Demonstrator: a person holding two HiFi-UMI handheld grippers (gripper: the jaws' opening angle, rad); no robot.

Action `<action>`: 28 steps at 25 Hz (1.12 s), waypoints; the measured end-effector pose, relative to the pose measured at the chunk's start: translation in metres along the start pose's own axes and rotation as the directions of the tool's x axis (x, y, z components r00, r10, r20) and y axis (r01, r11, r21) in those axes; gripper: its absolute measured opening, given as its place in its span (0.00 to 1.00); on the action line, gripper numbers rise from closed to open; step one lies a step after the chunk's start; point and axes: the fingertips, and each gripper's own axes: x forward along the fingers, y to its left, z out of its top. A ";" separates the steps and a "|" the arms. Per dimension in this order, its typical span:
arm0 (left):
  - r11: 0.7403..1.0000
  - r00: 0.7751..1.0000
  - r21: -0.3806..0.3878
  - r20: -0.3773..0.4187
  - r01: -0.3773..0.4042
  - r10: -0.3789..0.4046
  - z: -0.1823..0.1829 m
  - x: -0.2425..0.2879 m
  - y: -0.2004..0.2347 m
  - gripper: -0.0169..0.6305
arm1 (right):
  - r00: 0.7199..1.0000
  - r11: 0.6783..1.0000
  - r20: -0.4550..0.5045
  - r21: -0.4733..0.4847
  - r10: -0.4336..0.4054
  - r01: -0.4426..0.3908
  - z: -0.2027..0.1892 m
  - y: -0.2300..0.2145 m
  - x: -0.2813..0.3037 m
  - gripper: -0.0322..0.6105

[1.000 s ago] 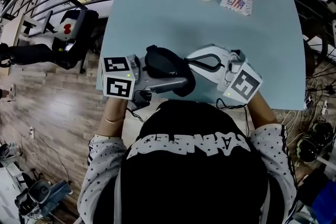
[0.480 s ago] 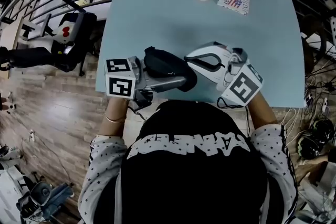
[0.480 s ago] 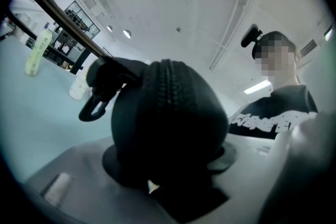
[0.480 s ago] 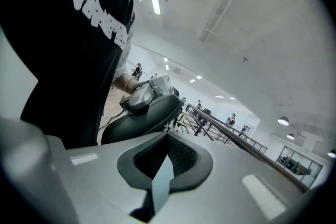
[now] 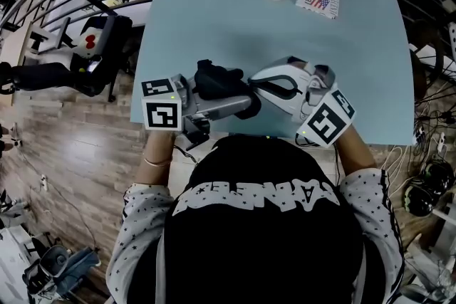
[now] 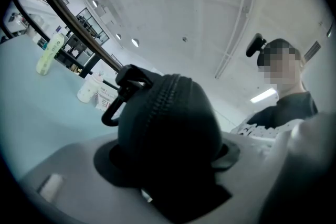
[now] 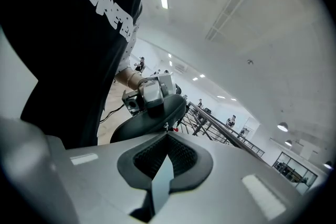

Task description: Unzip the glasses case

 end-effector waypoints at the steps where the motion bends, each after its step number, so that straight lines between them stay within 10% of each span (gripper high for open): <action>1: 1.000 1.000 -0.006 -0.007 -0.010 0.010 -0.001 0.000 0.002 0.03 | 1.000 1.000 0.001 -0.003 -0.001 0.001 0.001 -0.001 0.000 0.05; 28: 0.999 0.964 0.041 -0.264 0.025 -0.013 -0.045 0.026 -0.017 0.03 | 0.999 0.995 0.038 -0.090 -0.039 0.043 0.024 -0.013 -0.001 0.05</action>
